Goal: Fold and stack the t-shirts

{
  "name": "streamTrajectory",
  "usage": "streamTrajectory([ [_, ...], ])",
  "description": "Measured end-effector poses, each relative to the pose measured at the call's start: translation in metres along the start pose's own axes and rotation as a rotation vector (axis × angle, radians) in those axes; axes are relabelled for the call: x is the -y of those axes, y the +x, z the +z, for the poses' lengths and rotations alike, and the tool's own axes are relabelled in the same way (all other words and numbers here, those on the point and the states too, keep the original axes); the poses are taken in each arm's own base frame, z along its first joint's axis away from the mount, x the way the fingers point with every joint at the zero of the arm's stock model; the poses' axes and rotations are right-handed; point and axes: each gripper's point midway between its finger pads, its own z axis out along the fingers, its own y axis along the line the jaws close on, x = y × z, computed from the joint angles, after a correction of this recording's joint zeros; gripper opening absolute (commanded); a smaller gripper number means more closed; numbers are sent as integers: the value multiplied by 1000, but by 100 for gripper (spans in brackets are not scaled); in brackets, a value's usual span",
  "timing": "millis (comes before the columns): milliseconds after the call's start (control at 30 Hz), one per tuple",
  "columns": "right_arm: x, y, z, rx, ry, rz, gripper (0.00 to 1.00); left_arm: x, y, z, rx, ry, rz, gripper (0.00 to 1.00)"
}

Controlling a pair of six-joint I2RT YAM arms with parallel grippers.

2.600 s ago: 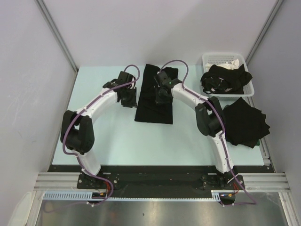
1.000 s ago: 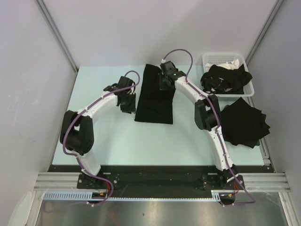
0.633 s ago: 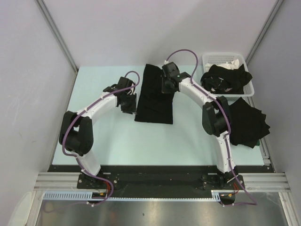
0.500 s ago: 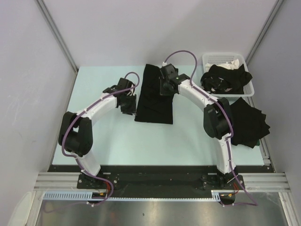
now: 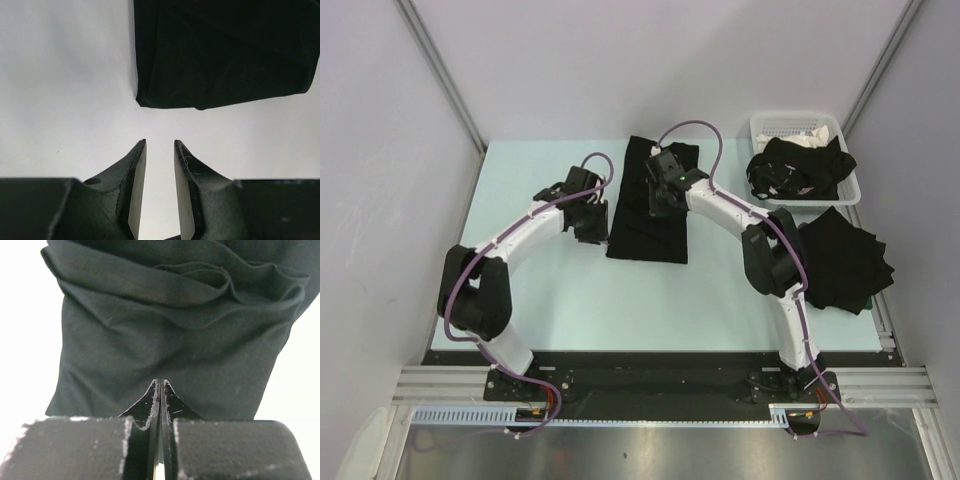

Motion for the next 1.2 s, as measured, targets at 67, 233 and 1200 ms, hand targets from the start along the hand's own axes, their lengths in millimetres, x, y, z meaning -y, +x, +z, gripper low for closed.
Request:
streamTrajectory([
  [67,3,2,9,-3,5,0,0,0,-1,-1,4,1,1,34],
  [233,16,12,31,-32,26,1,0,0,0,-3,4,-1,1,34],
  [1200,54,-62,76,104,70,-54,0,-8,15,2,-33,-23,1,34],
])
